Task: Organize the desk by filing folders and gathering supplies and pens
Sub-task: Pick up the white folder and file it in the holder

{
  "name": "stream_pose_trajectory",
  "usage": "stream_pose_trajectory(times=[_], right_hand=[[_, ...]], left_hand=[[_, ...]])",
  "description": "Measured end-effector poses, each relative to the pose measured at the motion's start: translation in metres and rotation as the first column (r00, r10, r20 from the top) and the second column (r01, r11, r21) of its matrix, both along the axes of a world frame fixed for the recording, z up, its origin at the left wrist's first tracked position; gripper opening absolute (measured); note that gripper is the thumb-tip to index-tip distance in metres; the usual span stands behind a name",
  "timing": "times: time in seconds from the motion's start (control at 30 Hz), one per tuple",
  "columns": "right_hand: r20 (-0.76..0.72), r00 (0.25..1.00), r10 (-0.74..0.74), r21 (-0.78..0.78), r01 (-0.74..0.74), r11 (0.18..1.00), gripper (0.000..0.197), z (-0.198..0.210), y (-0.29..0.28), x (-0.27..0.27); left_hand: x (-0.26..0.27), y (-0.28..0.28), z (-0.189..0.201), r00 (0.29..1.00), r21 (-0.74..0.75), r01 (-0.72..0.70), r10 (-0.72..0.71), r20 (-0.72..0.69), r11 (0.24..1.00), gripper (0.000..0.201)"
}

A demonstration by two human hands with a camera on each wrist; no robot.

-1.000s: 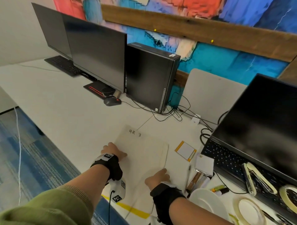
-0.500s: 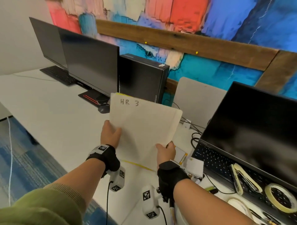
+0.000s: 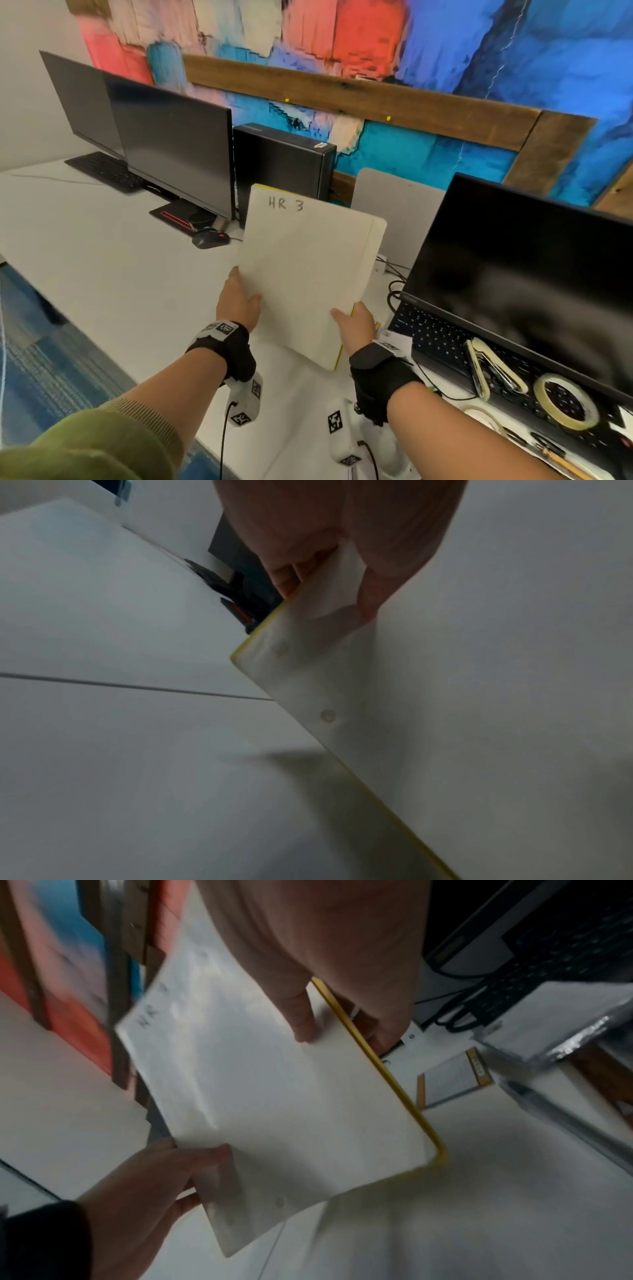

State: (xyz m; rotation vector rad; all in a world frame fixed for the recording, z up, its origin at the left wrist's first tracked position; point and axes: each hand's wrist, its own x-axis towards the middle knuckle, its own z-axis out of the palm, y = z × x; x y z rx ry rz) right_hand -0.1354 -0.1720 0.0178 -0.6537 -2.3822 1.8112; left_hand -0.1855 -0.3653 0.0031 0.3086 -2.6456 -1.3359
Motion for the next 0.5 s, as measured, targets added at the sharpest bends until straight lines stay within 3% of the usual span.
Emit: stream_pose_trajectory(times=[0.17,0.33,0.5], right_hand=[[-0.14,0.989,0.048,-0.054,-0.056,0.997,0.015,0.03,0.031,0.024],[-0.178,0.979,0.1,-0.114,-0.122,0.986,0.028,0.054,0.079,0.066],[-0.146,0.983,0.108,-0.009,-0.11,0.994,0.027,0.061,0.122,0.115]], left_hand=[[0.014,0.031,0.028,0.994,0.057,0.038,-0.032,-0.102,0.998,0.06],[0.034,0.068,0.045,0.984,0.042,0.102,-0.094,-0.154,0.994,0.054],[0.063,0.113,0.049,0.963,0.016,0.24,-0.236,-0.128,0.971,0.076]])
